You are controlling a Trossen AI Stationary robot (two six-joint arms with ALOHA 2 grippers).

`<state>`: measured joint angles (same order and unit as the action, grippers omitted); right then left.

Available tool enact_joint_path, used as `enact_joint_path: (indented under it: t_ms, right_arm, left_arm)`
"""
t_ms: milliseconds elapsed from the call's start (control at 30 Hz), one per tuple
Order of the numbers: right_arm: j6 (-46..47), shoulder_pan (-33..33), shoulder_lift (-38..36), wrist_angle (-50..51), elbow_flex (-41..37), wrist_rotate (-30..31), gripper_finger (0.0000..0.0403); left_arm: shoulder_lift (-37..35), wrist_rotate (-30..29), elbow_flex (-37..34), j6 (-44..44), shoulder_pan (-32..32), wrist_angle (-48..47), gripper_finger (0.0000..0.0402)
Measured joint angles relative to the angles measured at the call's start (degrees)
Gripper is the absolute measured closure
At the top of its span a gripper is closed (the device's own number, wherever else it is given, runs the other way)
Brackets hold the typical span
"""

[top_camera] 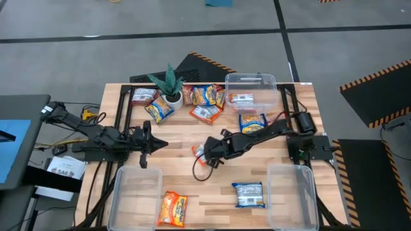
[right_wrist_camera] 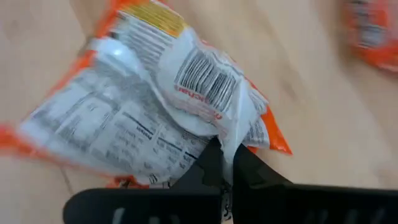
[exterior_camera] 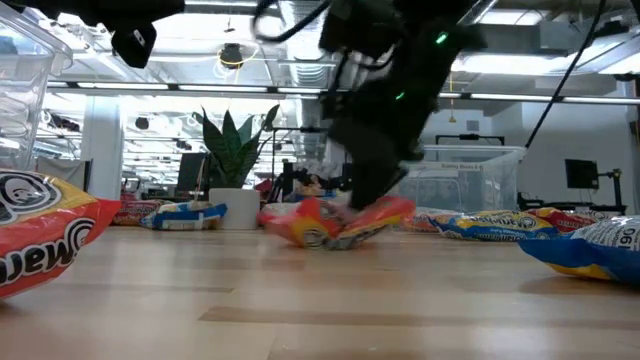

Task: Sort Maruchan noodles
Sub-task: Put the orange noodle pack into the top transparent bin

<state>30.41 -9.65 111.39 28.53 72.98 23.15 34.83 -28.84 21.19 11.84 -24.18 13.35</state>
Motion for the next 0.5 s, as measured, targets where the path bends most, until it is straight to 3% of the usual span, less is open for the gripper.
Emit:
enact_joint_path:
  t_ms: [233, 500]
  right_arm:
    - [3.4, -0.7, -16.0, -4.8, -12.0, 7.9, 0.0387]
    - [-1.6, 2.0, -35.9, -23.1, -25.6, 15.3, 0.0387]
  left_arm:
    - [0.0, 0.0, 0.0, 1.3, 0.0, -1.0, 0.0401]
    - [0.0, -0.3, 0.0, 0.9, 0.0, -0.4, 0.0401]
